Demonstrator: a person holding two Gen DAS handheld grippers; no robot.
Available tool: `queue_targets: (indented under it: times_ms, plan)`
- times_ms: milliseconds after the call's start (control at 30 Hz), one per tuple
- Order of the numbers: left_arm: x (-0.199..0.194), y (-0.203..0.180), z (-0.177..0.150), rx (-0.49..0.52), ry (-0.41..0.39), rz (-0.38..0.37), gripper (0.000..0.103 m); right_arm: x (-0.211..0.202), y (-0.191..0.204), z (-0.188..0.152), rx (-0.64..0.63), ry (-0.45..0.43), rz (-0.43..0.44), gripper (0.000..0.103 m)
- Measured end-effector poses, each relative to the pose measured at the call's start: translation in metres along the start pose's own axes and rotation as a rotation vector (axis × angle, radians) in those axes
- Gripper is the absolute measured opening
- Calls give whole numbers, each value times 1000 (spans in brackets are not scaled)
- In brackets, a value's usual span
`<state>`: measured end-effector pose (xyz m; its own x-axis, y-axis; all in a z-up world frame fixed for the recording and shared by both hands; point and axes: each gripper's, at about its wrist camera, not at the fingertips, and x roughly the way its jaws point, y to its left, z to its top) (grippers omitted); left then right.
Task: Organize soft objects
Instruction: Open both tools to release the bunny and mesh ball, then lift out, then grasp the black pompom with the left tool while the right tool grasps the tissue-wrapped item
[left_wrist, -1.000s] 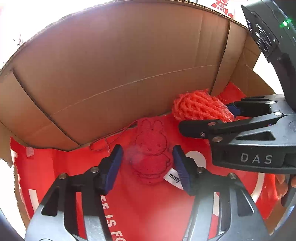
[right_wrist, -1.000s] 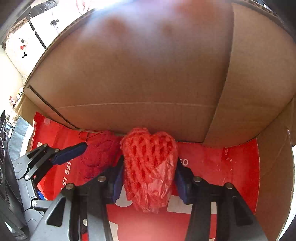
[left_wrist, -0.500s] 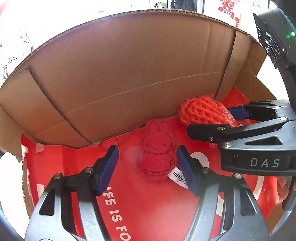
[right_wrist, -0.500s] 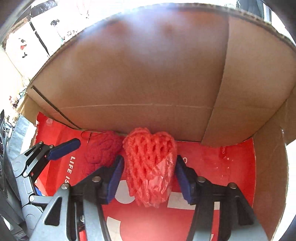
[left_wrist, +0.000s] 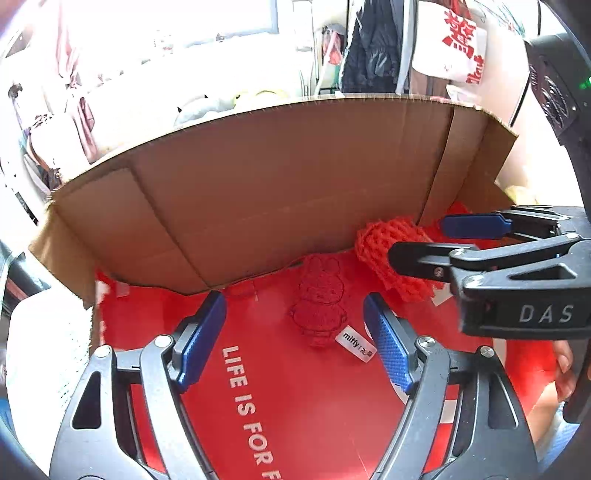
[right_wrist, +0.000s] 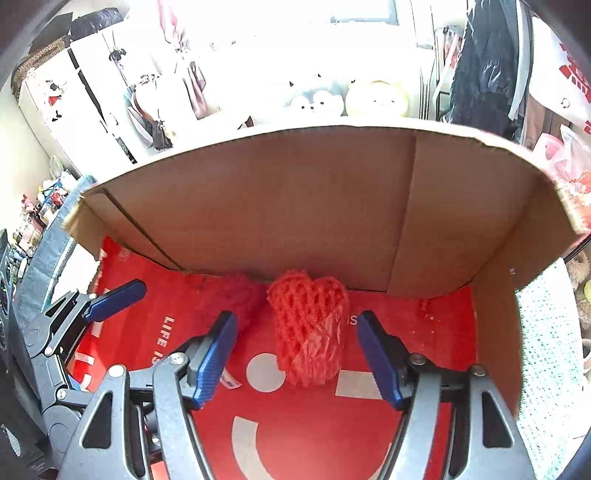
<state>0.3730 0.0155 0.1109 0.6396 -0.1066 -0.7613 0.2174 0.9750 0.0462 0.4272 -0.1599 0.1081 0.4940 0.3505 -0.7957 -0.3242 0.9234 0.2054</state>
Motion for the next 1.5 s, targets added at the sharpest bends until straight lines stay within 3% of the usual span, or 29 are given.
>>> queue_targets:
  times_ms: [167,267,500,633,800,1100,1500]
  plan:
    - [-21,2,-11,-30,-41,-4,77,-27,8,-4,-13,-50,-10,77]
    - [-41,4,-15,-49,-74,-12,84,-50,10,-9,-17,-87,-4,80]
    - [-94,2,-26,-77,-199,-15,92,-110,19,-29,-61,-211,-28,93]
    - [-130,-7,-36,-71,-308,12,97,-145,22,-44,-68,-289,-24,100]
    - [-169,-16,-49,-89,-417,12,100,-187,29,-76,-94,-401,-54,103]
    - [-234,-32,-104,-92,-582,24,103,-244,35,-149,-93,-562,-44,103]
    - [-244,-54,-193,-121,-635,57,103,-254,42,-255,-107,-674,-138,103]
